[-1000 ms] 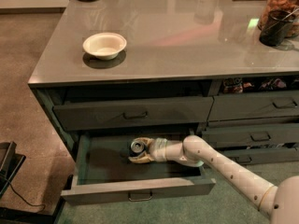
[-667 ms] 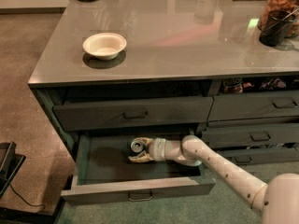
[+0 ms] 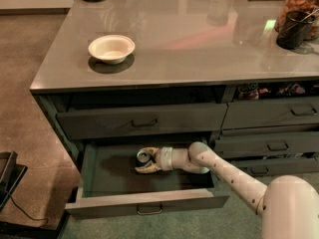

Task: Place pepsi can into middle drawer

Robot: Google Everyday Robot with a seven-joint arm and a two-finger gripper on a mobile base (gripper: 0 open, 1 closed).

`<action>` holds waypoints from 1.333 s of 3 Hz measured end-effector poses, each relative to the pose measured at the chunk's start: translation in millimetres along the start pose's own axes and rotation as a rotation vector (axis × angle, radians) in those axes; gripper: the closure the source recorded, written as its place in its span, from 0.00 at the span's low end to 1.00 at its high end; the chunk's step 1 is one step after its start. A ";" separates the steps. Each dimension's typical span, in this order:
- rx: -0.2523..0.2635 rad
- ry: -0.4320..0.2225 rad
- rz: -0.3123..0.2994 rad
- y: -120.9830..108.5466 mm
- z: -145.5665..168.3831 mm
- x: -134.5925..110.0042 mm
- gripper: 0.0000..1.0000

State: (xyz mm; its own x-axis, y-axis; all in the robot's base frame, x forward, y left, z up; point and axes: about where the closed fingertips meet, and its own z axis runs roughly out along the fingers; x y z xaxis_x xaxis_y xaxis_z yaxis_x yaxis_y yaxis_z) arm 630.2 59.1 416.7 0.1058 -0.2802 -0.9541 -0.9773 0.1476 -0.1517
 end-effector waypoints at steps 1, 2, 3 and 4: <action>0.000 0.001 0.000 -0.4 0.4 0.1 0.81; 0.000 0.001 0.000 -0.4 0.5 0.1 0.58; 0.000 0.000 0.000 -0.4 0.5 0.1 0.35; -0.001 0.000 0.000 -0.4 0.5 0.1 0.11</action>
Offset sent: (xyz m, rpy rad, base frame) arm 0.0005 0.0003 -0.0001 -0.0007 -0.0003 0.0004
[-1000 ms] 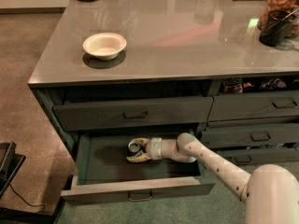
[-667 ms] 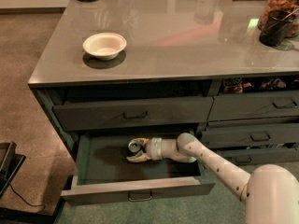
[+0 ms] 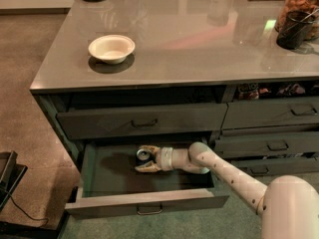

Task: Place pepsi can into middle drawer

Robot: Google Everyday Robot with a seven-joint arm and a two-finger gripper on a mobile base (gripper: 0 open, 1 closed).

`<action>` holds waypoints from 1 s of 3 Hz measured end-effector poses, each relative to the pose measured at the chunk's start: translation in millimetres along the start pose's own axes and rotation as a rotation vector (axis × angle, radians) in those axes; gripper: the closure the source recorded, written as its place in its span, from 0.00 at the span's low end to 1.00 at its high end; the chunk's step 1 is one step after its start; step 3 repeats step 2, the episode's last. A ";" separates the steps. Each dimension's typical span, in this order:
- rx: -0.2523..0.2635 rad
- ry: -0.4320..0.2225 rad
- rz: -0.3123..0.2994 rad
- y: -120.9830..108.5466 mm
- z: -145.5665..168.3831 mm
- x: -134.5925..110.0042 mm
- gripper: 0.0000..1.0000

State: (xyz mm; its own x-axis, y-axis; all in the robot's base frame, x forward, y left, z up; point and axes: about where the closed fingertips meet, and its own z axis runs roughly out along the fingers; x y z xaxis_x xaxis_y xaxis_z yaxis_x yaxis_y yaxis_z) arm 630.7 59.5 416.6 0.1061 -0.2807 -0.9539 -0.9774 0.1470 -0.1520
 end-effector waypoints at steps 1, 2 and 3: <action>0.000 0.000 0.000 0.0 0.0 0.0 0.00; 0.000 0.000 0.000 0.0 0.1 0.0 0.00; 0.000 0.000 0.000 0.0 0.1 0.0 0.00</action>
Offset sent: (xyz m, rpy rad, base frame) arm 0.0000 0.0000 0.0000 0.0000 0.0000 0.0000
